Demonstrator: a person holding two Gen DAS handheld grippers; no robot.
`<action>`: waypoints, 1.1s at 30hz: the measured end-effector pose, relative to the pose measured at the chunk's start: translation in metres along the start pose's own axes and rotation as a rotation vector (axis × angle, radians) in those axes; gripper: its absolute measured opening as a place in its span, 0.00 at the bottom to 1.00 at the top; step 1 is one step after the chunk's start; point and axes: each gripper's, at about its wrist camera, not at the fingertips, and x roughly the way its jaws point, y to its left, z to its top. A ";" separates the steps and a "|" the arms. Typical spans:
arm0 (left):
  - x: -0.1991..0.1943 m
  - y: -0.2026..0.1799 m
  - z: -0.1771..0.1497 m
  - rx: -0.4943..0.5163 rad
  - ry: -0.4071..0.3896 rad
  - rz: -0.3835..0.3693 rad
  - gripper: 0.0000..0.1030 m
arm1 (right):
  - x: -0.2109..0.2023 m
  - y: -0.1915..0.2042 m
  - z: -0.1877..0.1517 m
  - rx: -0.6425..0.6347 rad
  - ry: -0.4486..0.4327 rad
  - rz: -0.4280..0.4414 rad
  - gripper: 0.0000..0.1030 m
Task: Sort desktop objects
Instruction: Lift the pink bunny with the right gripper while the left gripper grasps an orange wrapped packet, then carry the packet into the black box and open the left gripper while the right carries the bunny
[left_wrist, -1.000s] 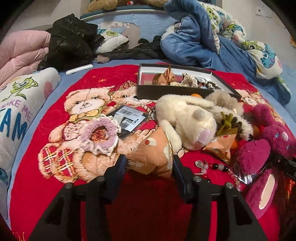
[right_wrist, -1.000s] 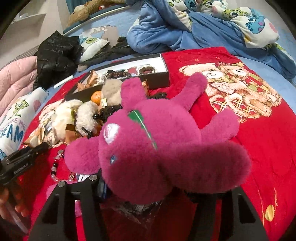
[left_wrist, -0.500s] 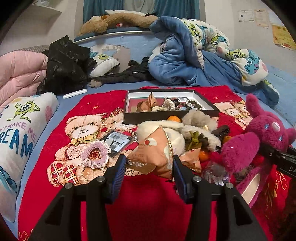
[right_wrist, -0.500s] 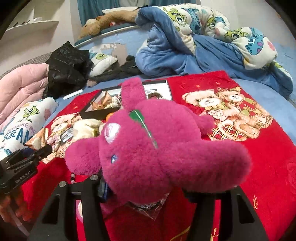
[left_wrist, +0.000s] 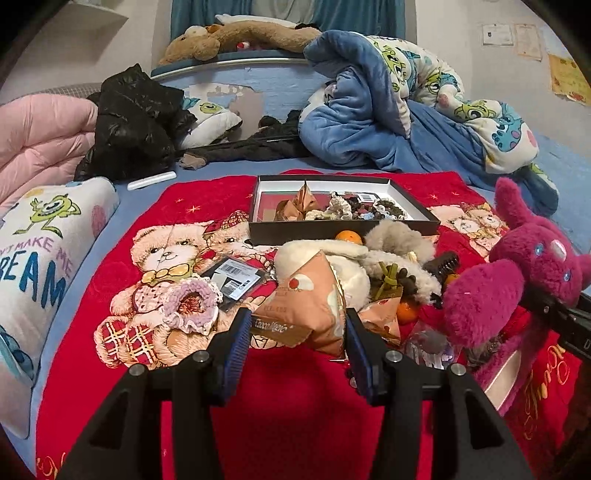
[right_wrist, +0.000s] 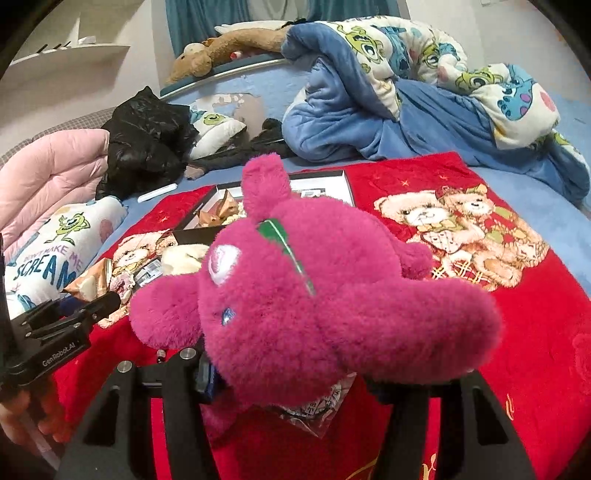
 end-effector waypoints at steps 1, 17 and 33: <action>0.000 0.001 0.001 -0.006 0.004 -0.005 0.49 | -0.001 0.002 0.001 -0.005 -0.003 -0.001 0.55; 0.027 0.000 0.055 -0.031 0.030 -0.060 0.49 | 0.019 0.011 0.050 0.034 -0.015 -0.004 0.55; 0.179 -0.024 0.153 0.047 0.112 -0.052 0.50 | 0.145 -0.007 0.158 0.057 -0.015 0.003 0.55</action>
